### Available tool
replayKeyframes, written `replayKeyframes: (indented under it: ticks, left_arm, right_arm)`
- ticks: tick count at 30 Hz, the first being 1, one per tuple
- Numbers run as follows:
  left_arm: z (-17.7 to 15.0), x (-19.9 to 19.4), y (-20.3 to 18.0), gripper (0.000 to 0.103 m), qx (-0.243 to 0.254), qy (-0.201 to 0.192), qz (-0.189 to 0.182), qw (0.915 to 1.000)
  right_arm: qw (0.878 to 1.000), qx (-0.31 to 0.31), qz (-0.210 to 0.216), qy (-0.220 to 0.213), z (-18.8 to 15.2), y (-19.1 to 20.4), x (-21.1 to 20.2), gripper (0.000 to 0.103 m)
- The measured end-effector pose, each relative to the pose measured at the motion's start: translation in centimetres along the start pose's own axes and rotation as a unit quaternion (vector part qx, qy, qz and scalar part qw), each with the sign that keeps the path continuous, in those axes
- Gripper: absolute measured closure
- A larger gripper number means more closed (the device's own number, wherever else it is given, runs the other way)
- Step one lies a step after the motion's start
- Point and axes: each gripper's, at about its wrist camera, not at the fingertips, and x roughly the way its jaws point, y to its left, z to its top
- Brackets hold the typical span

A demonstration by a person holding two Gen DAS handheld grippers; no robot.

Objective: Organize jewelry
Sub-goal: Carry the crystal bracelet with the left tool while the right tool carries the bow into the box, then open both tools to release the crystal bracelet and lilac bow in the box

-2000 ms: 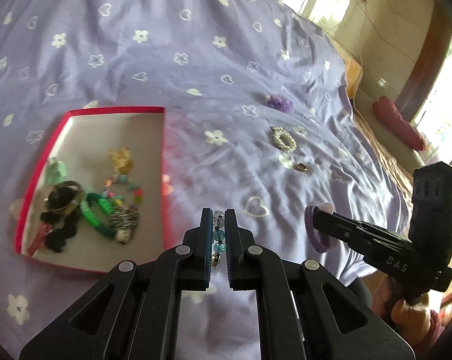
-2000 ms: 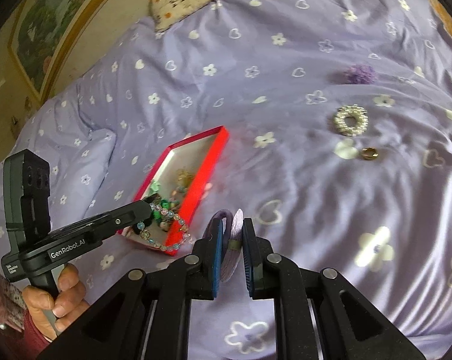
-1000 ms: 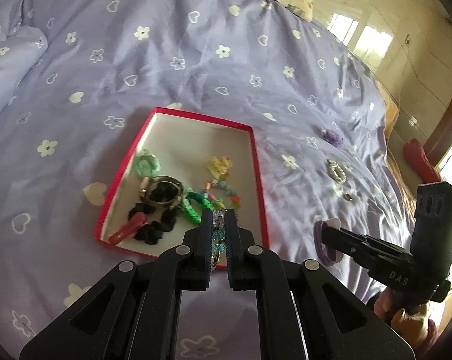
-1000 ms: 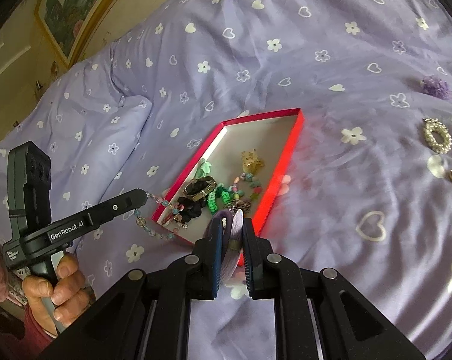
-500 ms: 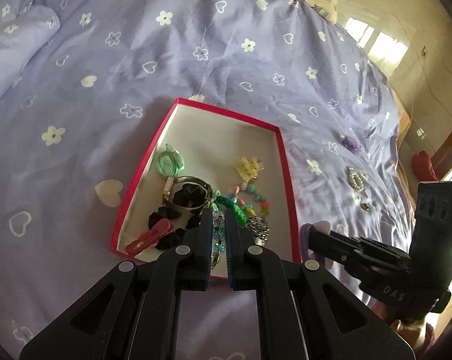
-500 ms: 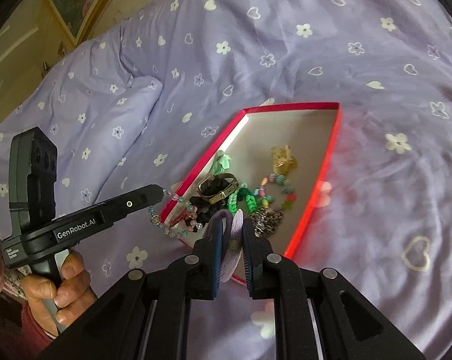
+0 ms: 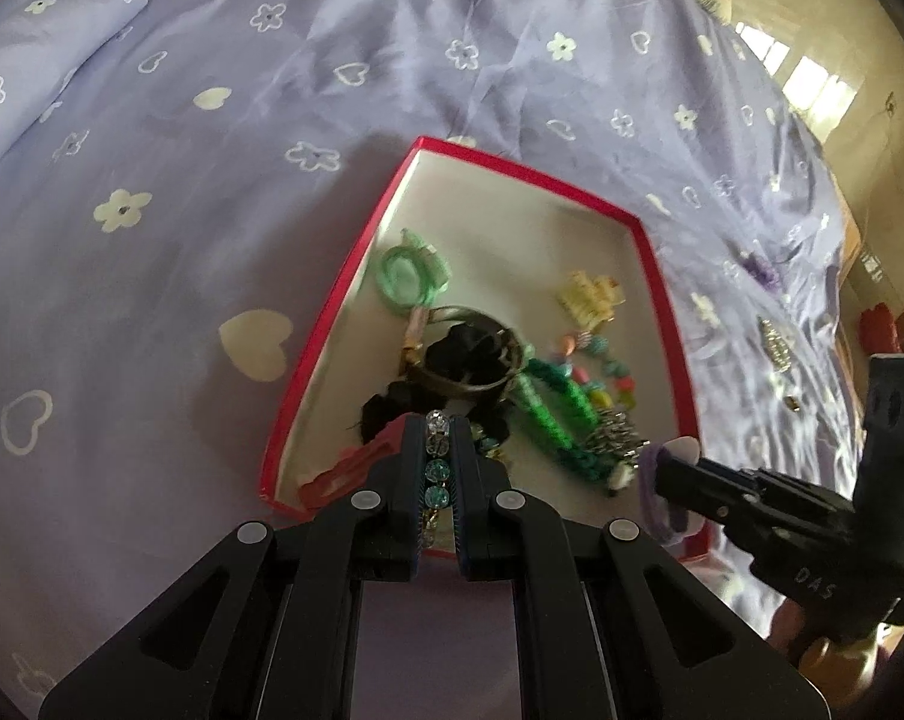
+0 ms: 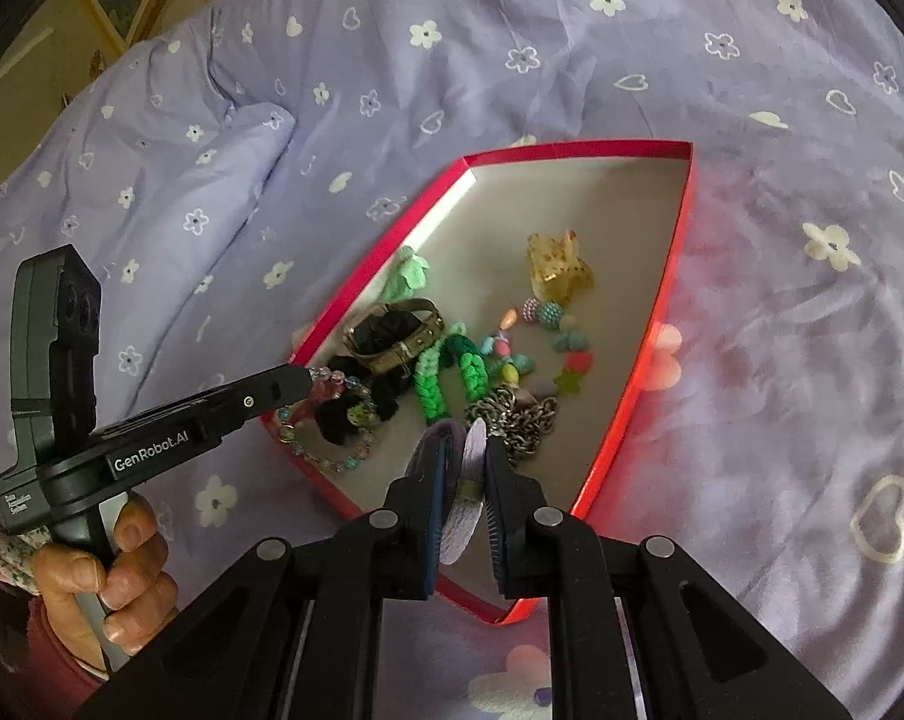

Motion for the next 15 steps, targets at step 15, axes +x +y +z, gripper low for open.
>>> replayKeyframes:
  ticks: [15]
  left_arm:
    - [-0.54, 0.99, 0.2, 0.096, 0.011, 0.012, 0.014, 0.9998]
  right_arm:
    - [1.0, 0.0, -0.008, 0.011, -0.18, -0.08, 0.93, 0.086]
